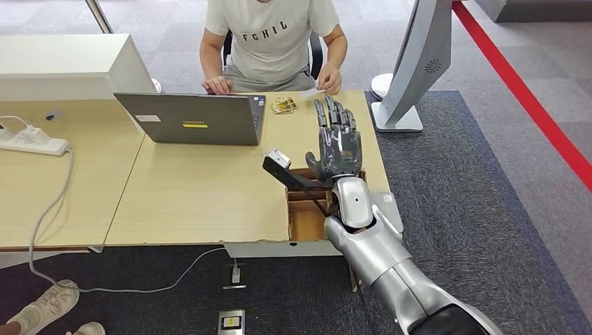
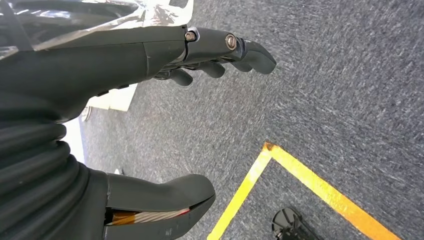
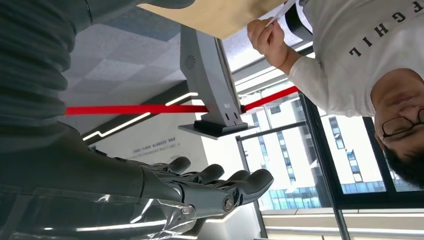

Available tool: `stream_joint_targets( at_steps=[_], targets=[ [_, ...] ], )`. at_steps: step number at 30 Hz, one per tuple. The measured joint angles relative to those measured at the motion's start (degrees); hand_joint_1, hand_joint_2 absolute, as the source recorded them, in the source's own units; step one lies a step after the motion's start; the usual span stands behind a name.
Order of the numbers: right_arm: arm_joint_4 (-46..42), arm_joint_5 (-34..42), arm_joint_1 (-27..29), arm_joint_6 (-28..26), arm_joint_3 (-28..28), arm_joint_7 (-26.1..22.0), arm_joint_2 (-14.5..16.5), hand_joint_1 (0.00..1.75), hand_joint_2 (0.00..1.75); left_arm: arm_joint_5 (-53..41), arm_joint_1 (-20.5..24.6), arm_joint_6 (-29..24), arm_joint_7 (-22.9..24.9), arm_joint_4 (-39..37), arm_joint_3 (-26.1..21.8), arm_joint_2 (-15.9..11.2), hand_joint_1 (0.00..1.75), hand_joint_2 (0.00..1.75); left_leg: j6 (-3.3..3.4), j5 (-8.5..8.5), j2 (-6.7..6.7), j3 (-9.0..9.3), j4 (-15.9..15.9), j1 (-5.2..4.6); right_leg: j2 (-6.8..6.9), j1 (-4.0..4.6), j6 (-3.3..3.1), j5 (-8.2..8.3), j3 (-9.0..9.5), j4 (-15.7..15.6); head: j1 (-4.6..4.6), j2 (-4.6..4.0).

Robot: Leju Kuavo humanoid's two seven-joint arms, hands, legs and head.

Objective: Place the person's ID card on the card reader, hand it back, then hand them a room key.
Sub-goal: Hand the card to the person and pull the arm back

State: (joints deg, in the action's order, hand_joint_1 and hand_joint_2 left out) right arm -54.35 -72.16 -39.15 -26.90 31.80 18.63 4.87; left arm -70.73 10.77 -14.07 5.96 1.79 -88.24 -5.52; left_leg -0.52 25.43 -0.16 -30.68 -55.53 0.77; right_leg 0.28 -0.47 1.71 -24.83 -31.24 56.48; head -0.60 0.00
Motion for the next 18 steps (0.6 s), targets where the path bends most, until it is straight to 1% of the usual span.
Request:
stream_joint_targets(
  at_steps=[3,7,10,14,18],
  targets=[
    [-5.5,3.8,3.2,1.2,-0.5,-1.4,-2.0,0.00,1.75,-0.2,-0.1,0.1,0.2,0.0,0.0,0.2,0.00,1.75,0.00,0.01,0.00,0.00,0.0,-0.01,0.00,0.00,0.00,0.00,0.01,0.0,0.00,0.00],
    [-14.5,7.0,9.5,1.5,-1.7,-3.3,-4.9,0.00,1.75,-1.4,-0.2,0.8,0.5,0.0,0.0,0.3,0.00,1.75,0.01,0.04,0.00,0.00,0.0,-0.01,-0.01,-0.01,0.01,0.00,0.01,-0.1,-0.01,0.00],
    [-21.9,9.1,14.9,2.4,-3.1,-4.1,-6.3,0.00,1.75,-2.6,-0.2,1.9,0.6,0.0,0.0,0.2,0.00,1.75,0.01,0.06,0.00,0.00,0.0,-0.01,-0.01,-0.01,0.02,-0.03,0.00,-0.1,0.01,0.00],
    [-30.5,12.0,21.4,5.7,-5.5,-4.1,-7.9,0.00,1.75,-4.3,-0.3,3.5,0.9,0.0,0.0,-0.2,0.00,1.75,-0.01,0.08,0.00,0.00,0.0,0.00,-0.01,0.00,0.00,-0.06,0.00,-0.1,0.00,0.00],
    [-36.3,12.7,25.1,7.4,-7.4,-4.0,-9.0,0.00,1.75,-5.1,-0.3,4.2,1.1,0.0,0.0,-0.8,0.00,1.75,-0.02,0.08,0.02,0.01,0.0,0.00,-0.01,0.00,-0.01,-0.06,0.00,0.0,0.01,0.00]
  ],
)
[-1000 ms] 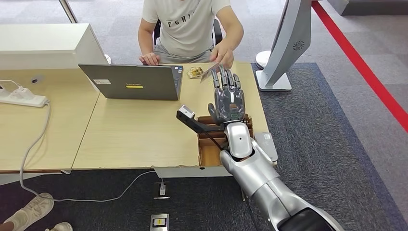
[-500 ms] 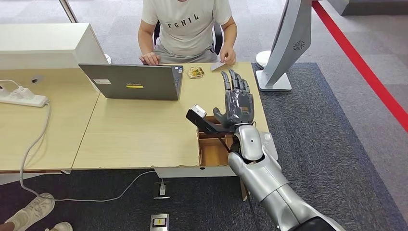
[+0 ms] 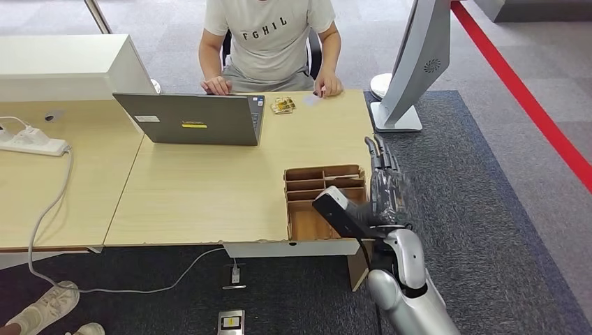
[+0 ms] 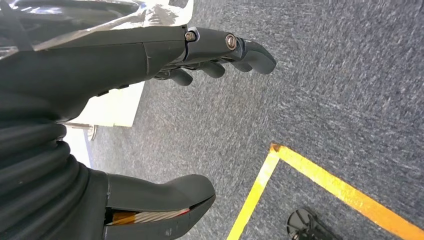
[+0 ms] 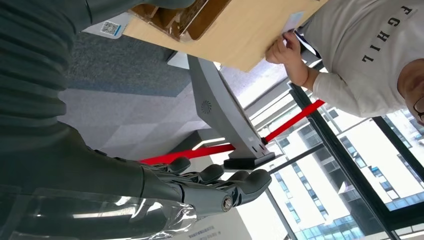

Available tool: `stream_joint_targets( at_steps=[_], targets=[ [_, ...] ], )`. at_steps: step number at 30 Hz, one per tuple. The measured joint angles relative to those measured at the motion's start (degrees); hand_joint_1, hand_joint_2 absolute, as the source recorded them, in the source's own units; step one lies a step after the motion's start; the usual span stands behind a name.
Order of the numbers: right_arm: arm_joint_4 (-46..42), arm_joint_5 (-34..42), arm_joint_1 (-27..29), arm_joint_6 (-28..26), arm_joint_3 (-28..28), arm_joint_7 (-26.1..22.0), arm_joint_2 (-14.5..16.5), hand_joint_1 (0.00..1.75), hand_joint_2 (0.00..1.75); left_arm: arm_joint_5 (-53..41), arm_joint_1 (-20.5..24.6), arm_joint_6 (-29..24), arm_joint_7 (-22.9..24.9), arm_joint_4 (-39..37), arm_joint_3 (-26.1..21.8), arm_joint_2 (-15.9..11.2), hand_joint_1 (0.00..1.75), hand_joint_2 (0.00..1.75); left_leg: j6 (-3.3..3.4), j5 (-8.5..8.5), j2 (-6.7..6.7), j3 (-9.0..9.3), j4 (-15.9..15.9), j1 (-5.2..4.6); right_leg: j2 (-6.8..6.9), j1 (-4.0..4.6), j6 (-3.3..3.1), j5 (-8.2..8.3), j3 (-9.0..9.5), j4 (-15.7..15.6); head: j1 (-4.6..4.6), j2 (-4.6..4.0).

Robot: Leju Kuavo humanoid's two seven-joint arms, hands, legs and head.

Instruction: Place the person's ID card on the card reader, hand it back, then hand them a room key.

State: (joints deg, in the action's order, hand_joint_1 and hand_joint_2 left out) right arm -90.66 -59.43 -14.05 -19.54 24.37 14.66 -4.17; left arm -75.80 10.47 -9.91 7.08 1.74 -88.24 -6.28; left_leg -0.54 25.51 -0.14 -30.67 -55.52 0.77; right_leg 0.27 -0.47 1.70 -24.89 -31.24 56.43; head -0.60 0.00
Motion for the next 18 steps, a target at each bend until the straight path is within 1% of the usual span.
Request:
stream_joint_targets(
  at_steps=[5,10,18],
  targets=[
    [-3.4,0.5,1.6,2.5,-1.1,0.7,-1.5,0.00,1.75,-1.3,0.0,0.8,0.1,0.0,0.0,-0.4,0.00,1.75,0.00,-0.01,0.00,0.02,0.0,0.00,0.00,0.00,0.00,0.00,0.03,0.0,-0.01,0.00],
    [-3.8,2.1,1.6,2.0,-0.7,1.4,-3.7,0.00,1.75,-1.3,0.2,0.0,0.1,0.0,0.0,-0.6,0.00,1.75,0.00,-0.01,-0.01,0.00,0.0,-0.01,0.00,-0.01,0.00,0.01,0.06,0.0,-0.02,0.00],
    [-1.1,4.8,0.0,0.7,1.2,1.3,-4.1,0.00,1.75,-0.5,0.5,-0.7,0.1,-0.2,0.0,-0.6,0.00,1.75,0.00,-0.01,-0.02,-0.02,0.0,0.00,0.01,-0.01,0.01,0.00,0.07,0.0,0.01,0.00]
  ],
)
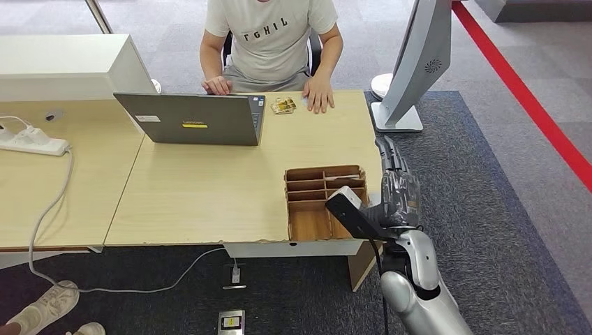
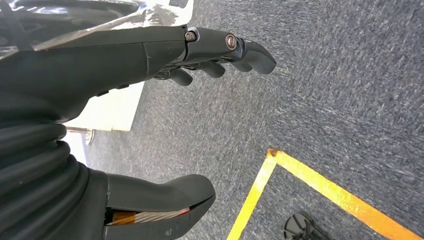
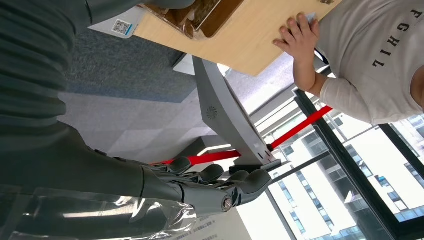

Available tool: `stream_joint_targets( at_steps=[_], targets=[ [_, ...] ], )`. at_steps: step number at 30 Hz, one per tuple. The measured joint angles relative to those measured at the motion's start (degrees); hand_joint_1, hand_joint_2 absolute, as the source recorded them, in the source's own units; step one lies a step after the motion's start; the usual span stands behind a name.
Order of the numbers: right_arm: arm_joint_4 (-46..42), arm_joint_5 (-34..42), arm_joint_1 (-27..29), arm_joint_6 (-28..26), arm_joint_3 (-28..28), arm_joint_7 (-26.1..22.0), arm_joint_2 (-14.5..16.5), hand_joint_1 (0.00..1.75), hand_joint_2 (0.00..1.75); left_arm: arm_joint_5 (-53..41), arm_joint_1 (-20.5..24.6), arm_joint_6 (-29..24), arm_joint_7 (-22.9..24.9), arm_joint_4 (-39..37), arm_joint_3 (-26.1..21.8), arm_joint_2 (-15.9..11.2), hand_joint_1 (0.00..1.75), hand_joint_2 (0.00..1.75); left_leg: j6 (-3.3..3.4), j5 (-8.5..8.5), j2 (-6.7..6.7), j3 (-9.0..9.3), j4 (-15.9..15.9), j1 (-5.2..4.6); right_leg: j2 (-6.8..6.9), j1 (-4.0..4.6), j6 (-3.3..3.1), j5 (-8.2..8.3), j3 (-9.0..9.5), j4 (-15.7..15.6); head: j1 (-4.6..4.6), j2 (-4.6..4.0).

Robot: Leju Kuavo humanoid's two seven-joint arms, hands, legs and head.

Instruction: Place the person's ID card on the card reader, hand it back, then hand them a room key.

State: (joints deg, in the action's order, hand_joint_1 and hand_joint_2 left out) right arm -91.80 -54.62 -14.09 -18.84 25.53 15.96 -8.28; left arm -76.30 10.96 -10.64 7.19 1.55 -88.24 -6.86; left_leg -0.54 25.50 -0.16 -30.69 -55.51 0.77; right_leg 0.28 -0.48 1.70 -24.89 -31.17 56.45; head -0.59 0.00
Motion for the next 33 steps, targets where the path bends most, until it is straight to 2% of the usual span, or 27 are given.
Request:
stream_joint_targets(
  at_steps=[6,12,23,33],
  targets=[
    [0.6,0.2,-0.3,0.0,0.4,0.0,0.0,0.00,1.75,0.3,0.0,-0.2,0.0,-0.1,0.0,0.0,0.00,1.75,0.00,0.00,0.00,0.00,0.0,0.00,0.00,0.00,0.00,0.00,0.00,0.0,0.00,0.00],
    [6.9,1.3,-2.9,0.3,3.7,0.3,1.1,0.00,1.75,2.1,0.1,-1.7,0.2,-0.3,0.0,0.6,0.00,1.75,0.00,0.00,-0.01,-0.01,0.0,0.00,0.00,0.00,0.00,0.00,0.00,0.0,-0.01,0.00],
    [12.8,0.2,-4.7,0.5,5.9,0.8,2.7,0.00,1.75,3.5,0.2,-3.0,0.2,-0.6,0.0,1.3,0.00,1.75,0.00,-0.01,0.00,0.00,0.0,0.00,0.00,0.01,0.00,0.00,0.00,0.0,-0.01,0.00],
    [20.5,-1.6,-8.2,-0.8,7.4,0.1,6.1,0.00,1.75,4.2,0.2,-3.8,0.2,-0.7,0.0,1.9,0.00,1.75,0.00,-0.01,0.00,0.00,0.0,0.00,0.00,0.01,0.00,0.00,0.00,0.0,-0.01,0.00]
  ],
)
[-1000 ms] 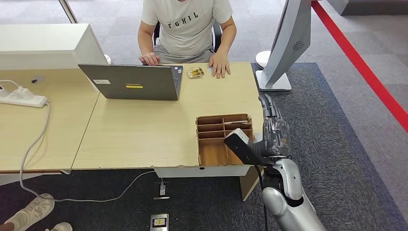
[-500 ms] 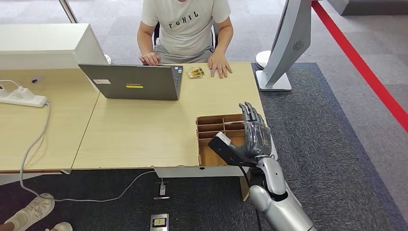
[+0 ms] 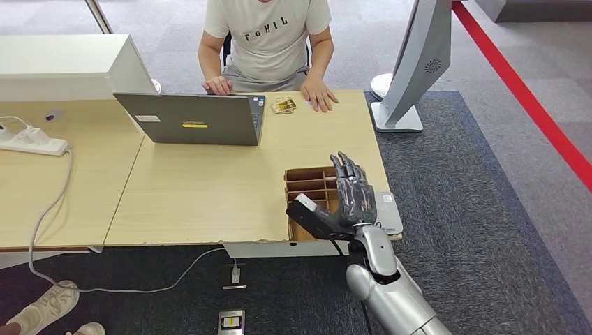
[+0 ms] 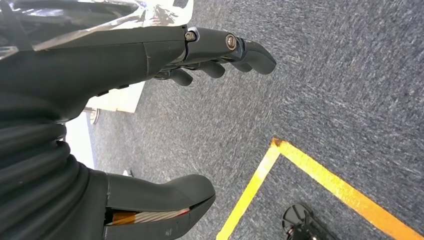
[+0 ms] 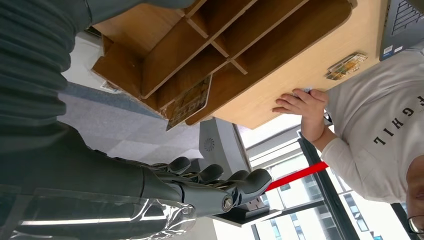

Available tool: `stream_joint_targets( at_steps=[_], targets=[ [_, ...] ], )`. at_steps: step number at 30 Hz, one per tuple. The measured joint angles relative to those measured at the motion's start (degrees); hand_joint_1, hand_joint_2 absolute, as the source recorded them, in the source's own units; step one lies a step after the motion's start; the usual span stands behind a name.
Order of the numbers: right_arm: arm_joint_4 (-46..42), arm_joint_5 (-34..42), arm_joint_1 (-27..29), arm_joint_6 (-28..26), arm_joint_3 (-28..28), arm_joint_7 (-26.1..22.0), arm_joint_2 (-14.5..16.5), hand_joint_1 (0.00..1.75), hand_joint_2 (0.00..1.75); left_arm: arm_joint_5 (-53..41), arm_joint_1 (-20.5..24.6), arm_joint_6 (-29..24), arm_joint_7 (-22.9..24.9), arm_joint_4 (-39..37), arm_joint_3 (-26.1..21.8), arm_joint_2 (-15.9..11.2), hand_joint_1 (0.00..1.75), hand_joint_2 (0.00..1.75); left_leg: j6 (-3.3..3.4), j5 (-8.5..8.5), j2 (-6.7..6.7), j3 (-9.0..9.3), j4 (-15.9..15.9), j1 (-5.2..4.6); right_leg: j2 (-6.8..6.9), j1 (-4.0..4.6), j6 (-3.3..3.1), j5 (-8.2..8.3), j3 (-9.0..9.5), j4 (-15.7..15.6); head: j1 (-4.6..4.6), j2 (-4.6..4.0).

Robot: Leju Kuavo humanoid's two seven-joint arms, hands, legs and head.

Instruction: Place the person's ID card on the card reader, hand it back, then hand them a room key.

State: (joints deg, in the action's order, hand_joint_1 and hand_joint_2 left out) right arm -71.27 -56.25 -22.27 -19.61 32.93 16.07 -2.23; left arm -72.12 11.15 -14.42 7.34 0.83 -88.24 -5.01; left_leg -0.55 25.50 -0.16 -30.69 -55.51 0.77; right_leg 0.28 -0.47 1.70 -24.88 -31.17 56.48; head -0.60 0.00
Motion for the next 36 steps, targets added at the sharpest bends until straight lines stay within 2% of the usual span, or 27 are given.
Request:
stream_joint_targets(
  at_steps=[8,15,30,36],
  targets=[
    [6.5,-2.7,-2.7,-2.1,0.8,-0.3,3.4,0.00,1.75,0.1,0.1,0.0,-0.2,0.0,0.0,0.1,0.00,1.75,-0.01,-0.01,0.00,0.00,0.0,0.00,0.00,0.00,0.00,0.00,-0.01,0.0,0.01,0.00],
    [9.6,-5.1,-4.2,-3.1,1.0,1.9,3.9,0.01,1.75,1.0,0.0,0.0,-0.4,0.0,0.0,0.1,0.00,1.75,-0.01,-0.01,0.00,0.01,0.0,-0.01,0.00,0.00,0.00,0.00,-0.01,0.0,0.00,0.00],
    [8.5,-7.7,-4.3,-2.6,-0.6,7.3,-1.2,0.11,1.75,1.0,-0.2,1.2,-0.3,0.0,0.0,0.2,0.00,1.75,-0.01,-0.01,0.01,0.03,0.0,-0.01,-0.01,-0.01,-0.01,0.01,-0.02,0.0,0.00,0.00],
    [8.4,-8.2,-4.2,-2.4,-1.4,8.1,-2.4,0.43,1.75,0.2,-0.2,2.5,-0.7,0.0,0.0,-0.2,0.00,1.75,-0.01,-0.01,0.01,0.03,0.0,0.00,-0.01,0.00,-0.01,0.01,-0.02,0.0,0.01,0.00]
  ],
)
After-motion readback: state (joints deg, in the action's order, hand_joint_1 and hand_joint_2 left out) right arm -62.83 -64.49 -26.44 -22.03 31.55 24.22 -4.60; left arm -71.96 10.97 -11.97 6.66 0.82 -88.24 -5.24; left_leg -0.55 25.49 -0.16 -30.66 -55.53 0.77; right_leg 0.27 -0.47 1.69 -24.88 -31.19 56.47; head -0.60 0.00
